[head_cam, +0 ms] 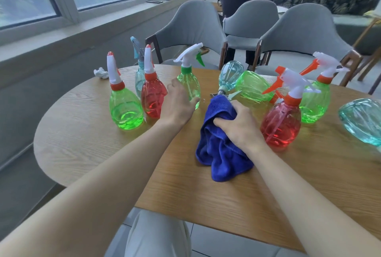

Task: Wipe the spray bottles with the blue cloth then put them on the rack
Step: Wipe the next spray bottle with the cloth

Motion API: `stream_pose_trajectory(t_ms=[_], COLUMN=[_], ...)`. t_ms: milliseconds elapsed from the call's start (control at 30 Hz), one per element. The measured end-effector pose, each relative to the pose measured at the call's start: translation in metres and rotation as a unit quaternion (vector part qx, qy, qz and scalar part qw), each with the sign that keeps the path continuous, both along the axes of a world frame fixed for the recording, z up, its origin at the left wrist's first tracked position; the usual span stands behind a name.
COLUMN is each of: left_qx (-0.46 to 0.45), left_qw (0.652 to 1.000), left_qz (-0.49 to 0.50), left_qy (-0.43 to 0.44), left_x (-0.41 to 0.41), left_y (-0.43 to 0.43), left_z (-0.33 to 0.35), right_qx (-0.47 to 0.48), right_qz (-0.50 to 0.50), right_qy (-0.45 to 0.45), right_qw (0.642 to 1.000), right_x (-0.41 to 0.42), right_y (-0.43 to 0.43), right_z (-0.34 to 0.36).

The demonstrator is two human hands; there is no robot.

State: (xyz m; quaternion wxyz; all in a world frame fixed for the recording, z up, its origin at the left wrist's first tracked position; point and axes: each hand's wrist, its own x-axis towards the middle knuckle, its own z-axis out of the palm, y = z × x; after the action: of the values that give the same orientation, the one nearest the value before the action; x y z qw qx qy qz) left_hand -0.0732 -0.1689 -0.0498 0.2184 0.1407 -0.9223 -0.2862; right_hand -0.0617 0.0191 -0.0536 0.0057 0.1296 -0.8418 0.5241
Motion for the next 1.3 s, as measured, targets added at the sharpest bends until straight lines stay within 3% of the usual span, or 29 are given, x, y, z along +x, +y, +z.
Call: stream_pose_trajectory(t_ms=[233,333,400,767,1067,1300], left_qx=[-0.034,-0.063,-0.067,-0.005,-0.090,-0.141], left_qw=[0.997,0.994,0.991,0.992,0.985,0.986], left_qz=[0.013,-0.053,-0.096,-0.120,-0.111,-0.034], left_qy=[0.068,0.078,0.059,-0.033,-0.101,-0.081], left_x=[0.008,0.010,0.008,-0.021,-0.062,-0.080], left_y=[0.007,0.014,0.018,0.044,0.080,0.082], left_z=[-0.008,-0.009,-0.010,-0.016,-0.017,-0.025], right_qx=[-0.011,-0.014,-0.023,-0.026,-0.025,-0.051], right_qz=[-0.028,-0.030,-0.030,-0.033,-0.064,-0.072], right_qy=[0.005,0.010,0.012,0.047,0.063,0.017], right_qw=[1.000,0.999,0.999,0.998,0.996,0.996], right_x=[-0.015,-0.015,-0.013,0.000,0.005,-0.003], right_y=[0.001,0.002,0.003,0.034,0.060,0.073], right_z=[0.001,0.001,-0.001,0.003,0.002,-0.003])
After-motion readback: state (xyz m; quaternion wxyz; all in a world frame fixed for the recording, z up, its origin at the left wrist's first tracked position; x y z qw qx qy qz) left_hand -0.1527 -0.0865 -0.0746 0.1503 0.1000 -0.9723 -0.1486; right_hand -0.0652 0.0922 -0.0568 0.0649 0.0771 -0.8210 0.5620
